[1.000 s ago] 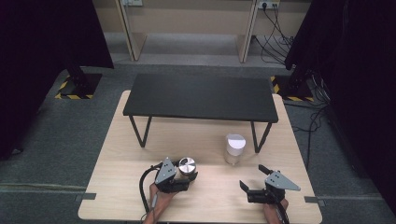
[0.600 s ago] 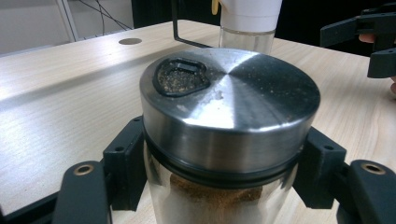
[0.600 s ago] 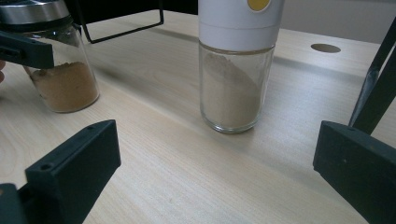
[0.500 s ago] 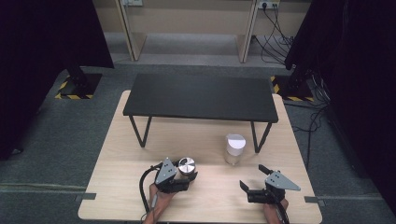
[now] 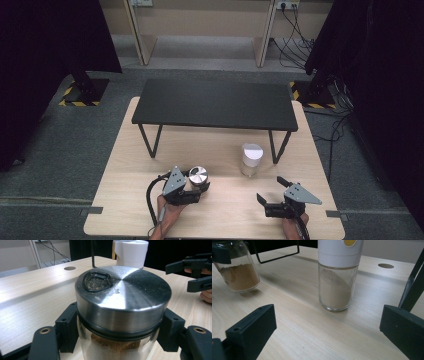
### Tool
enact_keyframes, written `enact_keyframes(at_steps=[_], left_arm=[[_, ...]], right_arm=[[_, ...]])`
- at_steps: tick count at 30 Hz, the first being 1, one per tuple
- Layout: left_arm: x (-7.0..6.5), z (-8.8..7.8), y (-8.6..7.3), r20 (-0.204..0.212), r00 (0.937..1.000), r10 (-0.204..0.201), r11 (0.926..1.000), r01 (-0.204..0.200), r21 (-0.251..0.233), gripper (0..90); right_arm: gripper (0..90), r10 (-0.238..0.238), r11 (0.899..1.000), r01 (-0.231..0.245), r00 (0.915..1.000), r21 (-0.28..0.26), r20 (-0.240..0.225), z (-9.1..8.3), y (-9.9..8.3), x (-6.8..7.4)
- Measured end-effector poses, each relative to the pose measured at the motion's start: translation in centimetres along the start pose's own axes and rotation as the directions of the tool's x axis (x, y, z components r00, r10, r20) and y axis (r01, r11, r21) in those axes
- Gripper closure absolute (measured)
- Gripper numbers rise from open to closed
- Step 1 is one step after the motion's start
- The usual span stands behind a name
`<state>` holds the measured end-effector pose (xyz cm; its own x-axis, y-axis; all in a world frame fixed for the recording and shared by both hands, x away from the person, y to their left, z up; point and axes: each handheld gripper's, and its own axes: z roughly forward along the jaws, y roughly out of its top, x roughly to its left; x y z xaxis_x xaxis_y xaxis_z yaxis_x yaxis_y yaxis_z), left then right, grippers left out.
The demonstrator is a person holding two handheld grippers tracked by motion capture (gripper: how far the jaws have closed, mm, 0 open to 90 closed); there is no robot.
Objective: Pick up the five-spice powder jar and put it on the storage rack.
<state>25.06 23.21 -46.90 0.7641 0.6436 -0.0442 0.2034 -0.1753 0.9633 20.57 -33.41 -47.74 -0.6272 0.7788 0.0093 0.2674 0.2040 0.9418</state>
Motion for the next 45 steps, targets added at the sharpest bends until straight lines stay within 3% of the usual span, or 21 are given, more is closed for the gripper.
enact_keyframes(at_steps=[12, 24, 26, 33, 45], left_arm=[[1.0, -0.4, 1.5, 0.025, 0.9994, -0.024, 0.9997, 0.024, 0.002, 31.1], [2.0, -1.1, 4.7, 0.051, 0.9985, -0.021, 0.9998, 0.021, 0.006, 31.1], [2.1, -1.3, 6.3, 0.057, 0.9984, -0.002, 0.9999, 0.001, 0.014, 31.1], [2.8, -1.7, 9.3, 0.094, 0.9955, 0.014, 0.9996, -0.016, 0.023, 31.1], [5.3, -2.0, 13.6, 0.144, 0.9893, -0.026, 0.9996, 0.024, 0.018, 31.1]], right_arm=[[0.6, -0.001, 1.000, 0.001, 1.0000, 0.001, 0.001, 0.0, 0.0, 0.0], [0.6, 0.000, 1.000, 0.000, 1.0000, 0.001, 0.001, 0.0, 0.0, 0.0], [0.6, 0.000, 1.000, 0.000, 1.0000, 0.002, 0.002, 0.0, 0.0, 0.0], [0.6, 0.000, 1.000, 0.000, 1.0000, 0.001, 0.003, 0.0, 0.0, 0.0], [0.6, 0.001, 1.000, -0.001, 1.0000, 0.001, 0.002, 0.0, 0.0, 0.0]])
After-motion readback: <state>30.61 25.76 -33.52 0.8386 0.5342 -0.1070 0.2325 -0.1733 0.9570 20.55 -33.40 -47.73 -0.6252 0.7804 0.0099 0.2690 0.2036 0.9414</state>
